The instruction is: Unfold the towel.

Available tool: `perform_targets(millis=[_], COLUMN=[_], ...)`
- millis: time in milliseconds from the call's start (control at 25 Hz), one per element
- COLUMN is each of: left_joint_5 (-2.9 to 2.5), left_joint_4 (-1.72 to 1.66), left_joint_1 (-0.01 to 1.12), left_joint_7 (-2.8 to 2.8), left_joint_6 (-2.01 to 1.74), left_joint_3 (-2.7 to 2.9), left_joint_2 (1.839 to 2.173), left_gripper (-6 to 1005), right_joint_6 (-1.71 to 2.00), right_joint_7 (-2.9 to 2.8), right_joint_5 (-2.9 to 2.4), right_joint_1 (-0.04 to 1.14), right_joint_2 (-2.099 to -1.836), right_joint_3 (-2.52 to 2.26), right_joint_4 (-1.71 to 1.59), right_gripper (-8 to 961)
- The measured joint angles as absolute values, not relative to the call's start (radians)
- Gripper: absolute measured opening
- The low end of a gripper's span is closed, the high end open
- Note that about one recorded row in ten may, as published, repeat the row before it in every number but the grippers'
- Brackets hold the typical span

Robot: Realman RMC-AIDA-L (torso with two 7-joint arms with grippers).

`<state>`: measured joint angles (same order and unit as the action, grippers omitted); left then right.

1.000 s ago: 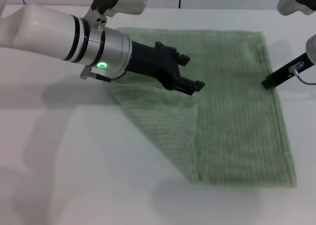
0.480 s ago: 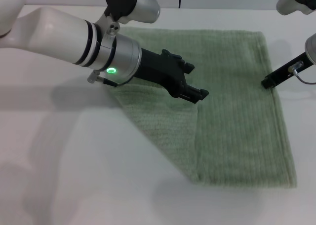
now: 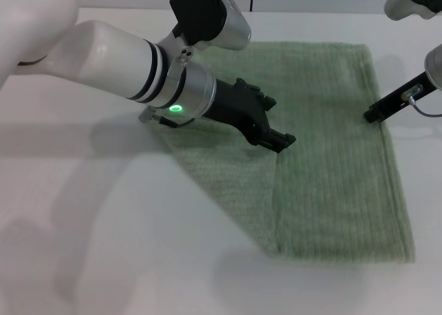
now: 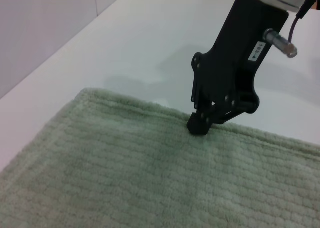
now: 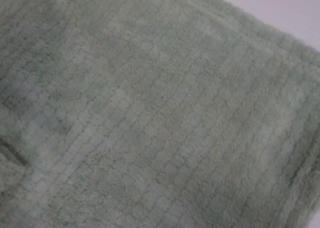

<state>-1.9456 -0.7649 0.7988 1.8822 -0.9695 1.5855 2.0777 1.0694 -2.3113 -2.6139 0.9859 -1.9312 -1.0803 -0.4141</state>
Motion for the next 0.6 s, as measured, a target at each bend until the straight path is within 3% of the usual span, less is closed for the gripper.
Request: perform_targets(millis=[600], left_joint_5=[-1.945], left_joint_4=[-0.738], left_joint_1=[0.811], left_joint_7=[1.895], left_joint_6=[-0.960], left_joint_3=[1.594], left_joint_2=[2.079], left_gripper=[741], right_joint_6=[1.068], right_joint_7=[-2.306], right_joint_5=[-2.614], right_joint_1=[0.990], right_joint_2=[-1.932], right_joint_3=[-1.078], right_joint_4=[-0.409], right_gripper=[-1])
